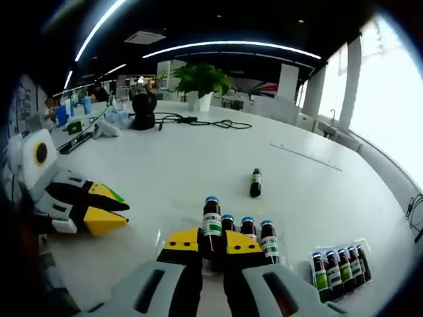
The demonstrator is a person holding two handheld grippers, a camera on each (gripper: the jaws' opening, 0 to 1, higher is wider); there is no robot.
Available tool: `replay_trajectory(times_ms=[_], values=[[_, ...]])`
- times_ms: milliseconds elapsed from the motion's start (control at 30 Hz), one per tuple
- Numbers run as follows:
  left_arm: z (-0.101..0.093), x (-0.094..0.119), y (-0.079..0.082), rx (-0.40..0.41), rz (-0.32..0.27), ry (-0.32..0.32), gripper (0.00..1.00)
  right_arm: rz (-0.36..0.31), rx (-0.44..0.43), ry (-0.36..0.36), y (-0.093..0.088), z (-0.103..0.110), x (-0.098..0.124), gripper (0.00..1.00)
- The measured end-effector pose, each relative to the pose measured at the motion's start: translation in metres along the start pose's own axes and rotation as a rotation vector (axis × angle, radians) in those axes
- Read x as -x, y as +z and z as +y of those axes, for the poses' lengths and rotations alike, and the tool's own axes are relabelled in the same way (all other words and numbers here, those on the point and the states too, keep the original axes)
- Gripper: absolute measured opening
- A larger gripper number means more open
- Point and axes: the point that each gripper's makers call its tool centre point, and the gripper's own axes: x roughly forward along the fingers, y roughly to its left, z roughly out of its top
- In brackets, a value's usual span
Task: Grip medicine bottles put into box
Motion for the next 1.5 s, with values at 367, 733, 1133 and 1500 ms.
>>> replay_trajectory(times_ms=[367, 733, 1133, 1500], values=[[-0.001, 0.0, 0.0, 0.0, 0.0, -0.003, 0.04, 0.016, 0.007, -0.013, -0.006, 0.007, 0.002, 0.08], [0.0, 0.0, 0.0, 0.0, 0.001, 0.0, 0.04, -0.053, -0.047, 0.033, 0.008, 0.006, 0.008, 0.08], [0.0, 0.0, 0.0, 0.0, 0.002, 0.003, 0.04, -0.031, 0.042, 0.109, 0.005, 0.004, 0.011, 0.06], [0.001, -0.001, 0.0, -0.001, 0.003, 0.005, 0.04, 0.003, 0.069, 0.155, 0.005, 0.009, 0.003, 0.03]])
